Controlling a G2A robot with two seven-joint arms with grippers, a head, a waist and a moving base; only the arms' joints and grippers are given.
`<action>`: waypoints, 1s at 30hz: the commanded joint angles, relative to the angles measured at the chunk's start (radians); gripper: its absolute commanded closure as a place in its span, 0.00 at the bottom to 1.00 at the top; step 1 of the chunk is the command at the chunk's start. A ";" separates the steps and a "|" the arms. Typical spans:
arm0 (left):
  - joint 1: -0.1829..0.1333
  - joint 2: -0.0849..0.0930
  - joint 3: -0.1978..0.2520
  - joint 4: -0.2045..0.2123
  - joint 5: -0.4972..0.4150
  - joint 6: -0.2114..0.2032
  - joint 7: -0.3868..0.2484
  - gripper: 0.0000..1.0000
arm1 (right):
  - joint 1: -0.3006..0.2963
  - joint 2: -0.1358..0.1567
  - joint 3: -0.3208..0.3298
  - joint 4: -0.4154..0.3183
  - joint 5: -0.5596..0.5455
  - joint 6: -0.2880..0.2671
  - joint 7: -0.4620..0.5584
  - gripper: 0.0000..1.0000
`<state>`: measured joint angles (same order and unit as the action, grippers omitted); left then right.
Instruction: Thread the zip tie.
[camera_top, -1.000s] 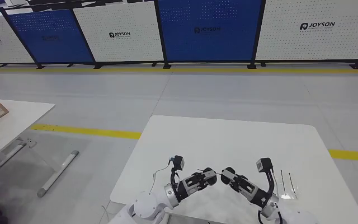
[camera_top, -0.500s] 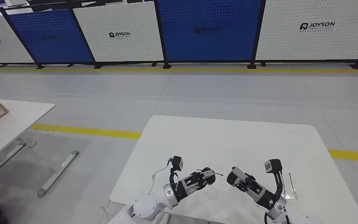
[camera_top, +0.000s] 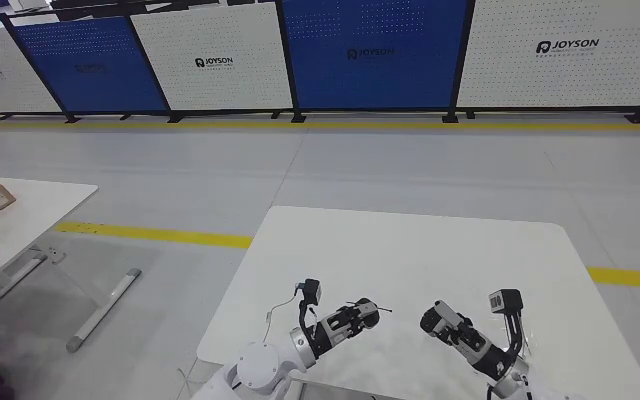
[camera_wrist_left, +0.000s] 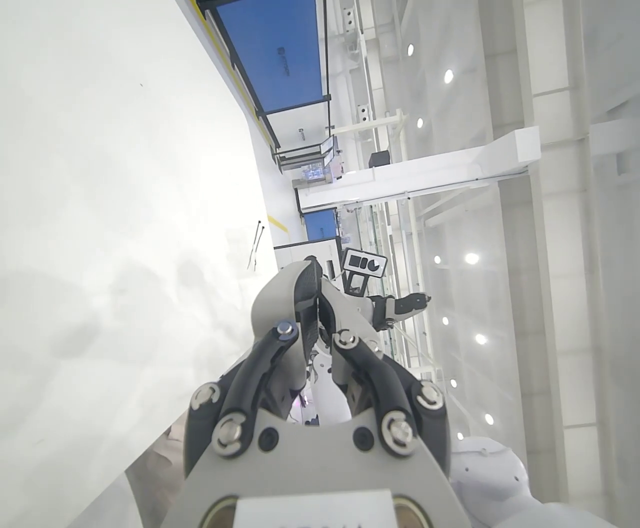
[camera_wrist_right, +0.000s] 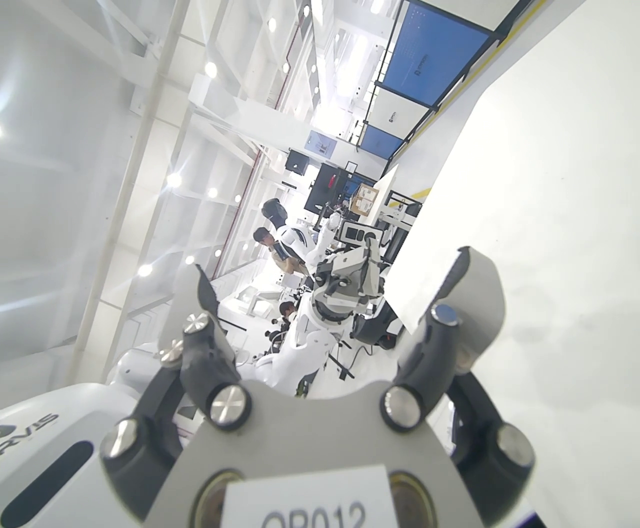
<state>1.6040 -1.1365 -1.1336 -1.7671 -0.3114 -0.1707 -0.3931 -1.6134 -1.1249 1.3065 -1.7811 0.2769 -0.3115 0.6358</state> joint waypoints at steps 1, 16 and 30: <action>0.000 0.000 0.000 0.000 0.000 0.000 0.000 1.00 | 0.000 0.000 0.000 0.000 0.000 0.000 0.000 0.00; 0.013 0.002 -0.054 -0.106 -0.035 -0.052 0.078 1.00 | 0.000 0.000 0.000 0.000 0.000 0.000 0.000 0.00; 0.075 0.011 -0.127 -0.195 -0.058 -0.042 0.104 1.00 | 0.000 0.000 0.000 0.000 0.000 0.000 0.000 0.00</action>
<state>1.6790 -1.1254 -1.2603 -1.9624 -0.3689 -0.2129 -0.2892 -1.6134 -1.1249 1.3065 -1.7811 0.2769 -0.3115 0.6358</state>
